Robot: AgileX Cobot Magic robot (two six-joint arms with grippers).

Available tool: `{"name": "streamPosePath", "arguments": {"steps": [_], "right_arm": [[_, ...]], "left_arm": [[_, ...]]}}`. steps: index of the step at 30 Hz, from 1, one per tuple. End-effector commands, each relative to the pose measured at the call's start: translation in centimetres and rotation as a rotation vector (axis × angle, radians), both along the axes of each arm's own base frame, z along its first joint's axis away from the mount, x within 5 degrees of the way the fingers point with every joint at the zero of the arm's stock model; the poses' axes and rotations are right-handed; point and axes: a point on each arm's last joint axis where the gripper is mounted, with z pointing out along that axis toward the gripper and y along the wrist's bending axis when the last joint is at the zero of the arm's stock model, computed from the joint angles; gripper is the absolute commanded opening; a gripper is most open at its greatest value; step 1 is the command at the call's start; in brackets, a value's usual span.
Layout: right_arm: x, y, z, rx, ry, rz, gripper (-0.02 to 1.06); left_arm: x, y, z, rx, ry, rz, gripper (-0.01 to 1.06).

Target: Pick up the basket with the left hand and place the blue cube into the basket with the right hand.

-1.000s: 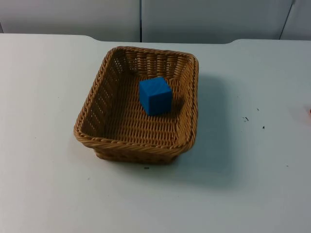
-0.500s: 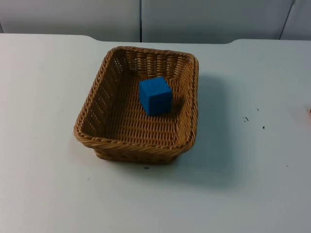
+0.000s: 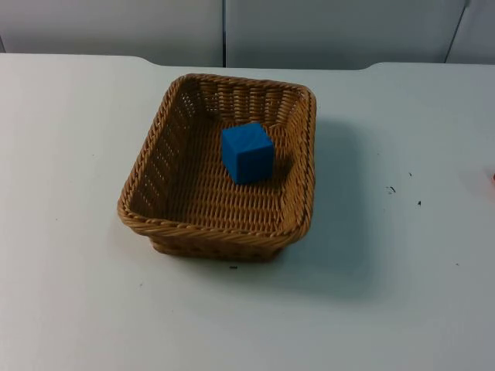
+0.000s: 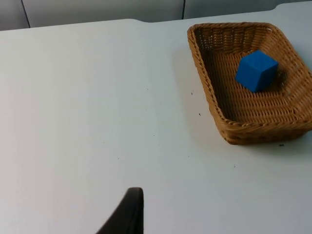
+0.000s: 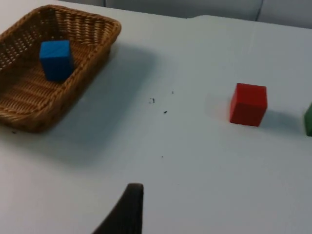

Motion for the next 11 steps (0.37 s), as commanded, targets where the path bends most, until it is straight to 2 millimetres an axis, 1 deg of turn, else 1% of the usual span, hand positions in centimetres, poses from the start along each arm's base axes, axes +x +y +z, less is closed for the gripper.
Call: {"name": "streamPosePath", "arguments": {"steps": [1, 11], "right_arm": [[-0.07, -0.03, -0.01, -0.002, -0.007, -0.034, 1.05], [-0.22, 0.05, -0.01, -0.002, -0.007, -0.187, 1.05]], "left_arm": [[-0.05, -0.02, -0.05, -0.01, -0.006, 0.004, 1.05], [-0.05, -0.02, -0.05, -0.01, -0.006, 0.004, 1.05]]}}
